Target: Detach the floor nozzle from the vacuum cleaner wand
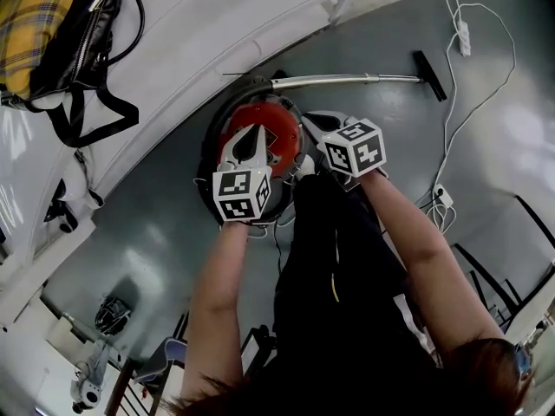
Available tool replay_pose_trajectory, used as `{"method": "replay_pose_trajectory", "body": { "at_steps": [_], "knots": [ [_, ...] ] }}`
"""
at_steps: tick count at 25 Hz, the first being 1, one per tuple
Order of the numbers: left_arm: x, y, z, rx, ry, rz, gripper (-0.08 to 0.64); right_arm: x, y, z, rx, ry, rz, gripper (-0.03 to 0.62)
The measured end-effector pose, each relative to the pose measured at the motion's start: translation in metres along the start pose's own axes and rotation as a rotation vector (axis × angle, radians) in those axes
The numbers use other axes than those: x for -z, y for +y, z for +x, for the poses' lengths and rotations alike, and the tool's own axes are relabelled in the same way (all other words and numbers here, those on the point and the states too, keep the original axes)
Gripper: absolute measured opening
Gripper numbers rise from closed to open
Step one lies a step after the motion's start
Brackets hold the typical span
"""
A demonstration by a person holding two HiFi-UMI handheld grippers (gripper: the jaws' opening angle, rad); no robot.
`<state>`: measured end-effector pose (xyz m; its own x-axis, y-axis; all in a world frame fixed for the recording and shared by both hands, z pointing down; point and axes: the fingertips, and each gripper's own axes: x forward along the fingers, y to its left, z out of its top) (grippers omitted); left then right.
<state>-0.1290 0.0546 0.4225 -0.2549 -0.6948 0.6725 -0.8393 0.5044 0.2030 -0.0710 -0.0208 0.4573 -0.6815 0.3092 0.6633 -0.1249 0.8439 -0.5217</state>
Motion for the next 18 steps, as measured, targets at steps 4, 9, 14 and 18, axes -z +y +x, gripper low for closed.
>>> {"method": "replay_pose_trajectory", "body": {
  "at_steps": [4,9,14,18],
  "knots": [
    [-0.013,0.006,0.02,0.027,-0.005,0.076,0.017,-0.004,-0.015,0.024,-0.012,0.018,-0.049,-0.003],
    [-0.033,0.014,0.041,0.061,0.006,0.193,0.077,-0.016,-0.018,0.049,-0.097,0.038,-0.17,0.031],
    [-0.031,0.033,0.072,0.092,0.109,0.278,0.201,-0.026,-0.029,0.071,-0.124,0.077,-0.28,0.078],
    [-0.003,0.05,0.096,0.166,0.294,0.425,0.281,-0.015,-0.036,0.086,-0.14,0.179,-0.475,0.095]
  ]
}}
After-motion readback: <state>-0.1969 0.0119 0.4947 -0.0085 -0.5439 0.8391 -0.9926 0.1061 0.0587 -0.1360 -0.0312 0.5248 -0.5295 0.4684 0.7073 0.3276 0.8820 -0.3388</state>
